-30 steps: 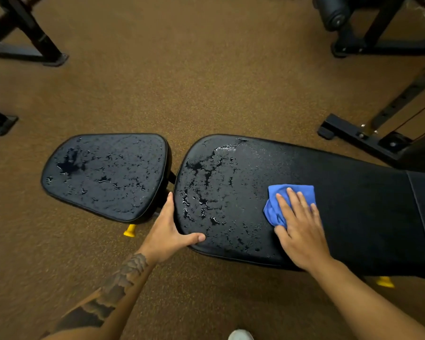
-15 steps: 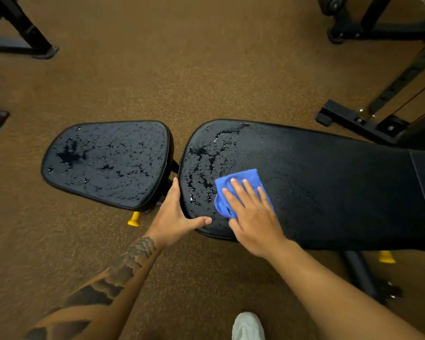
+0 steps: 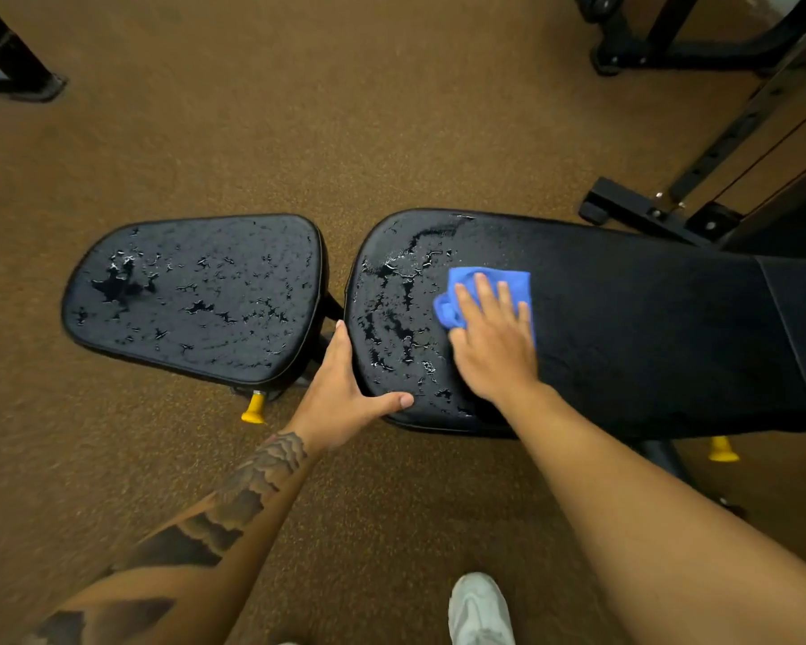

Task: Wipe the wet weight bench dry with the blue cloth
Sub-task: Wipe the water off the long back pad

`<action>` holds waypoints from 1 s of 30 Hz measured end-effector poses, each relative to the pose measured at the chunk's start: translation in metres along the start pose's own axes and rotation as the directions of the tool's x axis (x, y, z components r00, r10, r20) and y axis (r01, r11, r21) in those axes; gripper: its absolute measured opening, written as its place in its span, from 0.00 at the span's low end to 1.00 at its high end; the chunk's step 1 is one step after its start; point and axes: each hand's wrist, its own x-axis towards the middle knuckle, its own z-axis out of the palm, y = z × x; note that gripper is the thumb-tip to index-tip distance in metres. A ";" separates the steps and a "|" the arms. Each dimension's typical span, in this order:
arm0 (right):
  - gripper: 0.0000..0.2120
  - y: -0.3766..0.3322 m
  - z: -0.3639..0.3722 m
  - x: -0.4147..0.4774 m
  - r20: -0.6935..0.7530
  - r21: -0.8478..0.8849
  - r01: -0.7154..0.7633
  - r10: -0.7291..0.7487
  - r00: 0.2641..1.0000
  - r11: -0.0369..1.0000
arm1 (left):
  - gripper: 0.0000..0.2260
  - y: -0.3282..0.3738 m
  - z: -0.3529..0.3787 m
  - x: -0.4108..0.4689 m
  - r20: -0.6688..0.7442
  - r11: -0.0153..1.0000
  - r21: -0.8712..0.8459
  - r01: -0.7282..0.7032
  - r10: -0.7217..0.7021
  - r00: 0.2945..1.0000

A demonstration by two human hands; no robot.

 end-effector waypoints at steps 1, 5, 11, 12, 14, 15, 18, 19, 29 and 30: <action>0.31 -0.012 0.004 -0.008 0.015 0.000 0.085 -0.085 0.996 0.996 | 0.50 -0.002 0.001 0.000 -0.001 1.000 0.005 0.002 -0.002 1.000; 0.31 -0.005 0.015 -0.082 0.060 0.014 0.326 -0.326 0.943 0.945 | 0.51 -0.005 0.002 0.003 0.011 1.000 -0.003 0.004 -0.004 1.000; 0.29 0.103 0.003 -0.107 0.036 0.036 0.140 -0.141 0.989 0.989 | 0.57 -0.009 0.000 0.004 0.046 0.998 0.005 0.067 -0.067 0.997; 0.28 0.113 0.000 -0.091 0.017 0.048 0.064 -0.065 0.998 0.997 | 0.57 -0.008 0.001 0.004 0.047 0.998 0.009 0.067 -0.067 0.997; 0.28 0.114 -0.005 -0.051 -0.031 0.078 -0.072 0.074 0.997 0.994 | 0.56 -0.008 0.002 0.004 0.039 0.998 0.005 0.069 -0.069 0.997; 0.28 0.106 -0.007 -0.030 -0.049 0.090 -0.119 0.123 0.991 0.989 | 0.56 -0.008 0.002 0.003 0.037 0.997 0.006 0.072 -0.072 0.997; 0.31 0.062 -0.008 0.012 -0.051 0.073 -0.085 0.089 0.995 0.994 | 0.57 -0.009 0.002 0.004 0.037 0.997 0.006 0.081 -0.081 0.996; 0.32 0.047 -0.005 0.013 -0.042 0.064 -0.001 0.003 0.999 0.998 | 0.56 -0.009 0.002 0.003 0.038 0.997 -0.004 0.081 -0.081 0.996; 0.29 0.125 -0.010 -0.078 0.089 0.079 0.374 -0.380 0.921 0.924 | 0.57 0.000 0.000 0.000 0.021 0.998 0.022 0.059 -0.059 0.998; 0.28 0.134 -0.014 -0.064 0.073 0.086 0.289 -0.296 0.952 0.953 | 0.57 0.000 0.000 0.000 0.023 0.998 0.015 0.059 -0.059 0.998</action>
